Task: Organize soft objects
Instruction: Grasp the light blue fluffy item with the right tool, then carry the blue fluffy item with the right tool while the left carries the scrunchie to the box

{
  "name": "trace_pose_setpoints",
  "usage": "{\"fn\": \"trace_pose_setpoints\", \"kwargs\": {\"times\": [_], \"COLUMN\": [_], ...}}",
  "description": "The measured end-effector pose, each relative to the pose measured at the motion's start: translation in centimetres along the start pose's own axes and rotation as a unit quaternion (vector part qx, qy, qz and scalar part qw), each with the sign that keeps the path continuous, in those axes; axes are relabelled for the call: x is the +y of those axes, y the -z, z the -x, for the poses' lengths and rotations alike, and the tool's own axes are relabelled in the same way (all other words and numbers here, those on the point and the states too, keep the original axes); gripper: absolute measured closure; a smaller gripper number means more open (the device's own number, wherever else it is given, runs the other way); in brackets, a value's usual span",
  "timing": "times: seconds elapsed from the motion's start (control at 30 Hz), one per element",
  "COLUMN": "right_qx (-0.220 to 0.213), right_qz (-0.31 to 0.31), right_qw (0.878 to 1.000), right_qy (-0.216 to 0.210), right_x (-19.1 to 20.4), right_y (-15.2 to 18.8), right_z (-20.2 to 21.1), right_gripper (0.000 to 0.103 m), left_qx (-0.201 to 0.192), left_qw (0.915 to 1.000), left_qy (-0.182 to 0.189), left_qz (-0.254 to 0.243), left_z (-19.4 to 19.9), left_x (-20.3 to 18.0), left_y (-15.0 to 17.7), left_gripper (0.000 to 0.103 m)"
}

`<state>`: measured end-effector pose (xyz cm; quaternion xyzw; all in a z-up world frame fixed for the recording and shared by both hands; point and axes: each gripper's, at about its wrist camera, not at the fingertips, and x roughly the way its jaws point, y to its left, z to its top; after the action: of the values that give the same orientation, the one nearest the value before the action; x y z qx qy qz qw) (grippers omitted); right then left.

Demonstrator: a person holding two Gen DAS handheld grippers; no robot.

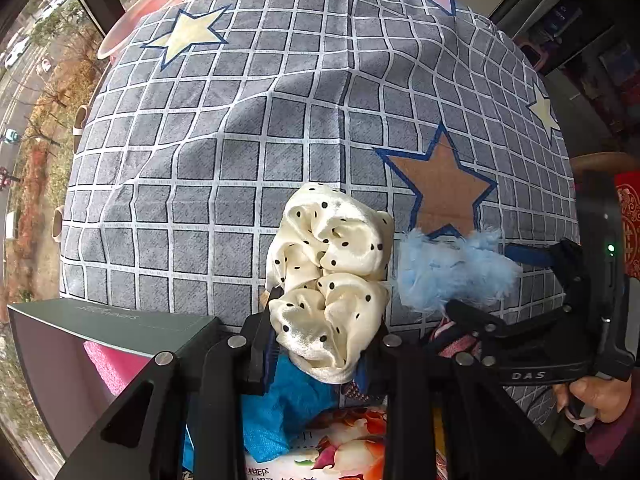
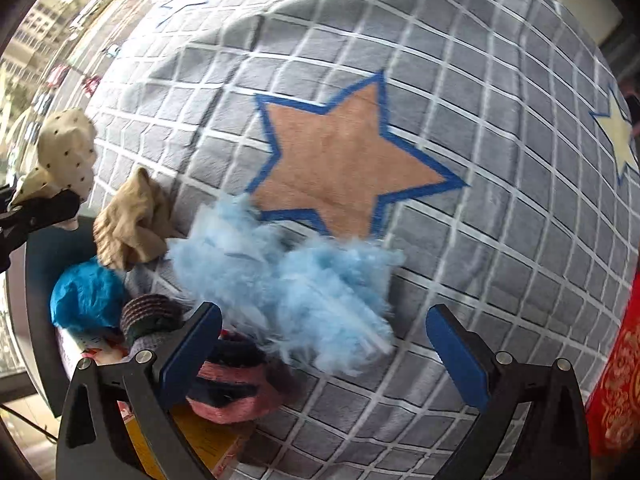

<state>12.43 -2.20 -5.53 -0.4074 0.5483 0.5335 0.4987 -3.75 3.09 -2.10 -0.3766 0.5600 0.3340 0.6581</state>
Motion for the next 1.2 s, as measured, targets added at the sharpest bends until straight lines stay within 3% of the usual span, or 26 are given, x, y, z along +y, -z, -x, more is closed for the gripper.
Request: {"fn": "trace_pose_setpoints", "kwargs": {"times": [0.2, 0.3, 0.37, 0.43, 0.5, 0.53, 0.57, 0.6, 0.63, 0.73, 0.87, 1.0, 1.2], "right_qx": [0.028, 0.025, 0.033, 0.036, 0.026, 0.021, 0.016, 0.009, 0.007, -0.011, -0.030, -0.047, -0.059], "right_qz": [0.013, 0.049, 0.083, 0.077, 0.061, 0.053, 0.046, 0.038, 0.026, -0.039, -0.117, -0.159, -0.207], "right_qw": [0.999, 0.998, 0.993, 0.993, 0.995, 0.995, 0.995, 0.996, 0.997, 0.999, 0.992, 0.985, 0.976], "right_qy": [-0.007, 0.038, 0.073, 0.076, 0.080, 0.081, 0.083, 0.084, 0.077, 0.031, -0.021, -0.038, -0.045], "right_x": [3.3, 5.2, 7.8, 8.1, 7.8, 7.2, 6.1, 5.4, 4.9, 1.7, -2.1, -3.1, -8.2], "right_y": [-1.8, -2.2, -0.6, 0.0, 0.9, 0.8, 0.9, 1.1, 1.0, 2.1, 4.9, 10.8, 14.4], "right_z": [-3.7, -4.4, -5.7, -5.9, -5.5, -5.0, -4.5, -3.9, -3.4, -1.7, 0.8, 3.4, 8.6], "right_gripper": [0.000, 0.000, 0.000, 0.001, 0.014, 0.029, 0.054, 0.067, 0.072, 0.072, 0.072, 0.072, 0.072], "left_qx": [-0.004, -0.006, -0.005, -0.008, -0.012, -0.015, -0.017, -0.018, -0.020, -0.029, -0.040, -0.051, -0.059], "left_qw": [1.0000, 0.9999, 0.9999, 0.9998, 0.9995, 0.9993, 0.9990, 0.9986, 0.9982, 0.9958, 0.9899, 0.9807, 0.9639], "left_qy": [0.006, 0.005, 0.003, 0.003, 0.003, 0.002, 0.002, 0.002, 0.004, 0.008, 0.015, 0.021, 0.040], "left_qz": [-0.002, -0.010, -0.015, -0.020, -0.029, -0.035, -0.043, -0.049, -0.056, -0.087, -0.135, -0.188, -0.257], "left_z": [0.4, 0.5, 0.6, 0.8, 1.2, 1.4, 1.6, 1.8, 2.0, 2.8, 4.1, 5.4, 7.0], "left_x": [-0.8, -1.2, -1.6, -1.9, -2.5, -2.9, -3.3, -3.8, -4.3, -6.3, -9.7, -13.5, -18.4], "left_y": [0.7, 1.1, 1.3, 1.4, 1.5, 1.5, 1.6, 1.6, 1.7, 1.8, 2.1, 2.8, 5.3], "left_gripper": [0.071, 0.071, 0.071, 0.071, 0.071, 0.071, 0.071, 0.071, 0.071, 0.071, 0.071, 0.071, 0.071]}}
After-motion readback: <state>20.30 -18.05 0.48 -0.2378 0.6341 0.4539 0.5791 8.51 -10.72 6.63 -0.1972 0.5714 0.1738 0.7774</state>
